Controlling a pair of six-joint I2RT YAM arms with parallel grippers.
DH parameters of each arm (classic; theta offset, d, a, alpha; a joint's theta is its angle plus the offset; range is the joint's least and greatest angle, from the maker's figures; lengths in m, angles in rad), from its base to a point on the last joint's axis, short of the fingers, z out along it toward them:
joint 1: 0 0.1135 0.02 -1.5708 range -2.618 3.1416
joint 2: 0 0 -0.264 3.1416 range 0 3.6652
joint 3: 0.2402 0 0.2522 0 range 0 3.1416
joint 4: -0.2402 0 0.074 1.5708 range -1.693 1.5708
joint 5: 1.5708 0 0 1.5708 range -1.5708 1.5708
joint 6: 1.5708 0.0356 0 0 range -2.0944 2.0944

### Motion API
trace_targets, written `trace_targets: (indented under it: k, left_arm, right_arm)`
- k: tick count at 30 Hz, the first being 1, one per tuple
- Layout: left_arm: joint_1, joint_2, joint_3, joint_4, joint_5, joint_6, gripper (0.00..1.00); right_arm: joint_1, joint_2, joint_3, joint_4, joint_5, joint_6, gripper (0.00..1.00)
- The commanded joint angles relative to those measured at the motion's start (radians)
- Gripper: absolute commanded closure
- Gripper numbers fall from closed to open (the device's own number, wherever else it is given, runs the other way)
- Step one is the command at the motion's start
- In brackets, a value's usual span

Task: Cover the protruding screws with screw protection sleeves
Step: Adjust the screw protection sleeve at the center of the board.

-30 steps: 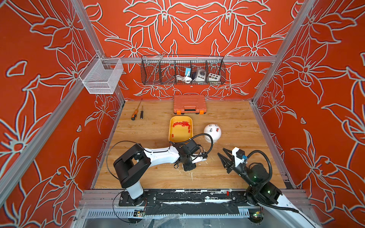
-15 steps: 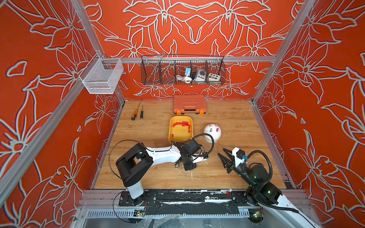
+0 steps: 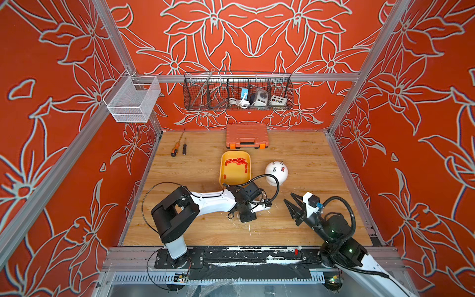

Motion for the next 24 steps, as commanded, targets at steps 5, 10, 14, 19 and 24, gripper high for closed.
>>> trace_targets:
  k: [5,10,14,19,24]
  left_arm:
    - [-0.006,-0.025,-0.028,0.003,-0.003,0.009,1.0]
    - [-0.004,-0.135,-0.098,0.092,0.028,-0.014,1.0]
    - [0.019,-0.235,-0.158,0.174,0.1,-0.057,1.0]
    - [0.101,-0.4,-0.294,0.333,0.234,-0.137,1.0]
    - [0.197,-0.597,-0.454,0.518,0.408,-0.223,1.0]
  right_arm:
    - [-0.003,-0.01,0.001,-0.014,0.027,-0.012,0.57]
    - [-0.002,-0.01,0.006,-0.026,0.024,0.005,0.58]
    - [-0.003,-0.01,0.023,-0.045,0.007,0.027,0.58]
    - [-0.003,0.037,0.049,-0.023,-0.121,0.109,0.58]
    - [-0.004,0.27,0.134,0.051,-0.403,0.161,0.58]
